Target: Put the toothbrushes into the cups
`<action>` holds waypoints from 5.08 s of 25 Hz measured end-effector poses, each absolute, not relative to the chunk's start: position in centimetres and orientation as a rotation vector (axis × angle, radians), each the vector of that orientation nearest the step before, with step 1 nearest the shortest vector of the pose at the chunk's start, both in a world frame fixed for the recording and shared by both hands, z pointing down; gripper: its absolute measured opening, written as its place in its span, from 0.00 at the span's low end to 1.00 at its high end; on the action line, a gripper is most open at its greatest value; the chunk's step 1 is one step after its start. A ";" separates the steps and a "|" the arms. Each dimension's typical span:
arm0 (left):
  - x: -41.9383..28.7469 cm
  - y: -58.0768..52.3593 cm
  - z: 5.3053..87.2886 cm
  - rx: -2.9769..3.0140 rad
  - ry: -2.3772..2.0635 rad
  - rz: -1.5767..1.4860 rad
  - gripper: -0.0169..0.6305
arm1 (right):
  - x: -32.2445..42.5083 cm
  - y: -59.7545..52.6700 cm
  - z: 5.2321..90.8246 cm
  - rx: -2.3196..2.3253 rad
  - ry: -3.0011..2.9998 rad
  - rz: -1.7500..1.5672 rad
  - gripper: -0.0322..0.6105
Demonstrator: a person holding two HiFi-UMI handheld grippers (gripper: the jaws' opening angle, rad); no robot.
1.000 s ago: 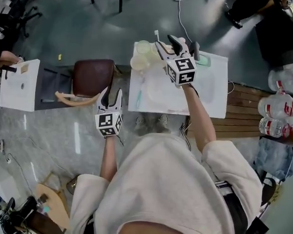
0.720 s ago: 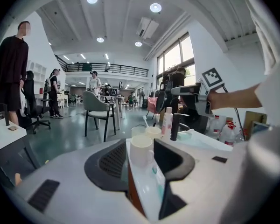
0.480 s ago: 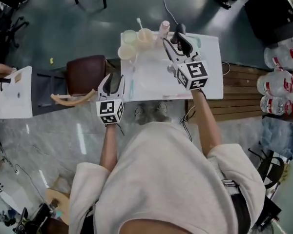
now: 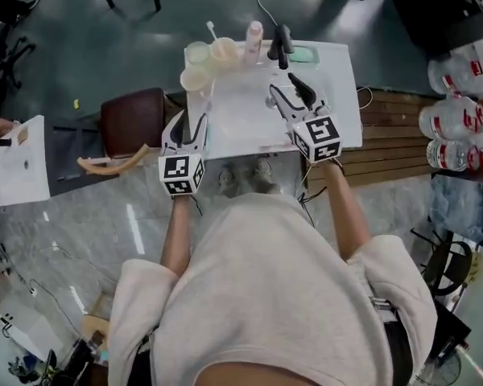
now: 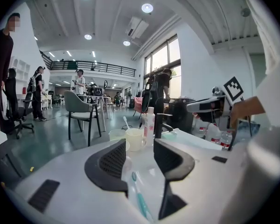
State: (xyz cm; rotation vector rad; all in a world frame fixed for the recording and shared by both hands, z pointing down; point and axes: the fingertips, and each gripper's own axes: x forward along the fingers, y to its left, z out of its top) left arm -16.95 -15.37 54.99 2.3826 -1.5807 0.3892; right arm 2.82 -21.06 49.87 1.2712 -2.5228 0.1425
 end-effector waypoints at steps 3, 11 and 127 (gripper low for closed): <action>-16.5 -15.1 55.0 2.386 -1.572 0.390 0.31 | 2.4 -19.4 51.6 1.166 -2.483 0.116 0.35; -16.6 -14.2 55.2 2.377 -1.577 0.393 0.31 | -0.3 -14.1 58.1 0.706 -2.335 -0.019 0.34; -30.6 -11.7 56.0 2.009 -1.932 0.412 0.30 | -17.5 -37.4 53.0 0.963 -2.734 0.369 0.15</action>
